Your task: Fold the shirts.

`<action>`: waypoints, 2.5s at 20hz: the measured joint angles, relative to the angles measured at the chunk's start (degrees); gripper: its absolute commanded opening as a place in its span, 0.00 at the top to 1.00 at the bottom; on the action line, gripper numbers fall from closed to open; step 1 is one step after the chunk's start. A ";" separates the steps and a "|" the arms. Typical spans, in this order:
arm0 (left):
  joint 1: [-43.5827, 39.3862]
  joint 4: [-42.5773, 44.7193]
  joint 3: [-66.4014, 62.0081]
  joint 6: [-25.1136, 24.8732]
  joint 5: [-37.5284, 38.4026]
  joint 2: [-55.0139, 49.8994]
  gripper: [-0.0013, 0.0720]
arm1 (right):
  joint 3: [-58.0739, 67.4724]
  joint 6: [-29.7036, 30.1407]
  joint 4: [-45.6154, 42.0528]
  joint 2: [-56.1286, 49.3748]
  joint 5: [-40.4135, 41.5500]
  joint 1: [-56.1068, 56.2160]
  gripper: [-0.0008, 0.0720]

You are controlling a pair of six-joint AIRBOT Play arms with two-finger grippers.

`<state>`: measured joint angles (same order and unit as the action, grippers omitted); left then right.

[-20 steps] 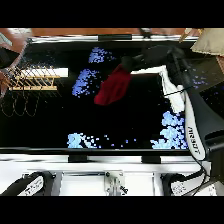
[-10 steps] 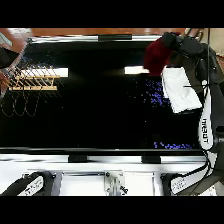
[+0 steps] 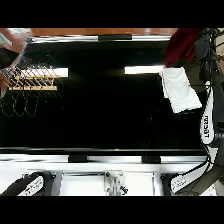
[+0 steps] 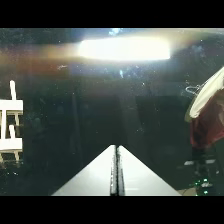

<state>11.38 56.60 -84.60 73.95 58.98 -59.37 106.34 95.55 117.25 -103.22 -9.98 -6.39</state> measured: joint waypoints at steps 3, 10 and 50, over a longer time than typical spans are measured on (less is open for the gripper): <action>0.00 0.00 0.00 0.00 0.02 0.00 0.94 | 0.00 0.22 -0.20 2.25 1.42 -1.53 0.86; 0.00 0.00 0.00 0.00 0.02 -0.07 0.94 | 0.00 -8.70 -0.68 8.76 33.27 -4.81 0.86; 0.00 0.00 0.00 0.02 2.14 -1.25 0.94 | -0.11 -9.38 -30.05 7.28 109.20 -1.44 0.86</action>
<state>11.38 56.60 -84.60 73.97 61.12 -60.62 106.24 86.17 87.20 -95.94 99.22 -7.84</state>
